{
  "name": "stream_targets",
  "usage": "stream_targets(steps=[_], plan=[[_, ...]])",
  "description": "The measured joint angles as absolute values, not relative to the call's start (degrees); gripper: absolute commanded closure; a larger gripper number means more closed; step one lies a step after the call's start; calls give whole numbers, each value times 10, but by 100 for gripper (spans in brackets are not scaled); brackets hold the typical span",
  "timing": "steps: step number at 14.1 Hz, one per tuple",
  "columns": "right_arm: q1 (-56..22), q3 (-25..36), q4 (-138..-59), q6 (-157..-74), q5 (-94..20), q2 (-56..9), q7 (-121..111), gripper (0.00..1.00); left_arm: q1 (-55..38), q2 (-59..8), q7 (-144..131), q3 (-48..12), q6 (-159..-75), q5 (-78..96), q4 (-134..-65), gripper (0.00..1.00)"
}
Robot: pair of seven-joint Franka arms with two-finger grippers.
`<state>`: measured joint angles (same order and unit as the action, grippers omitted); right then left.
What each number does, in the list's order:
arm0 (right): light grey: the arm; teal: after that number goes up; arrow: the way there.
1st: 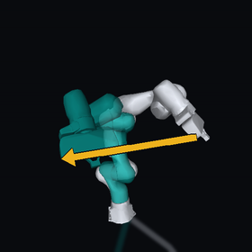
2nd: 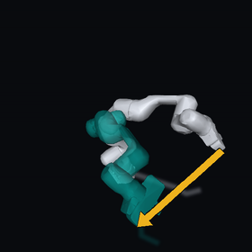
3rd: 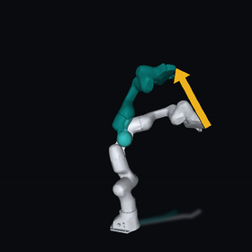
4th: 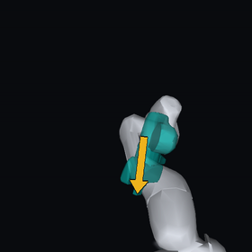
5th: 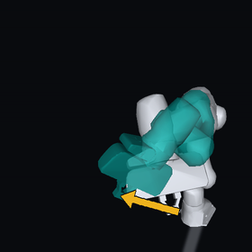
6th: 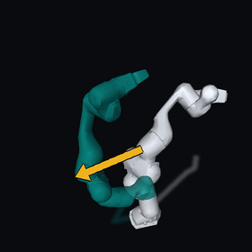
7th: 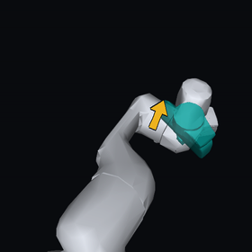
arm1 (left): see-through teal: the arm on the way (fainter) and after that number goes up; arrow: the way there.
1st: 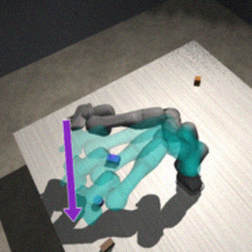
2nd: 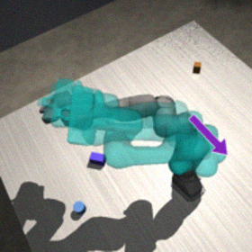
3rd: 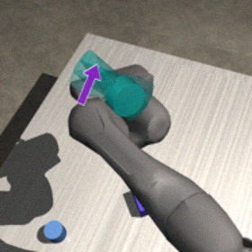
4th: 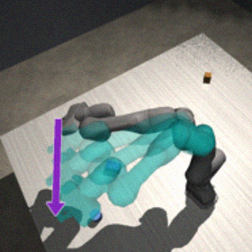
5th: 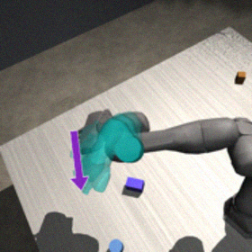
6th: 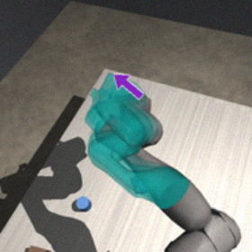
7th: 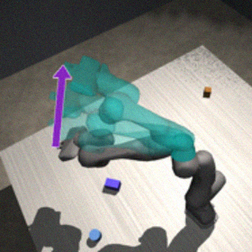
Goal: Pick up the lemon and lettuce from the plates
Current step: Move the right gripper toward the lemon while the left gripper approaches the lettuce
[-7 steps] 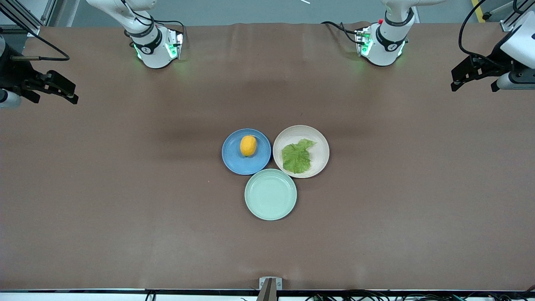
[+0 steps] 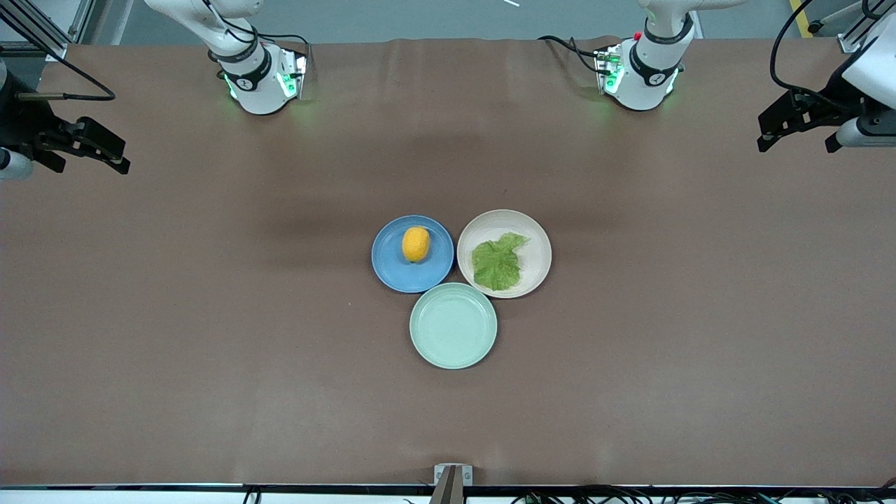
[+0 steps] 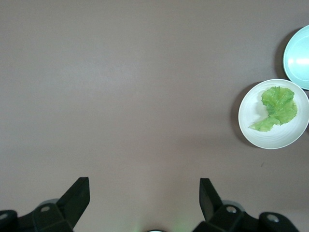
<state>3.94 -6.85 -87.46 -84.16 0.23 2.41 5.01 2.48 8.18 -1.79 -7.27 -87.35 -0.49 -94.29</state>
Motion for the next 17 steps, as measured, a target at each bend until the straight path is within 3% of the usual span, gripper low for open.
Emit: stream_targets(steps=[4,8,17], plan=[[39,-69,-874,-844,2,24,50,0,22,48,-22,-75,-850,-5,-916,0],[12,-77,-877,-878,-5,20,50,0,11,-7,-131,-126,-865,-4,-914,0],[-191,-84,-890,-1039,2,-120,290,0,-35,-119,-404,-209,-1048,-5,-966,0]])
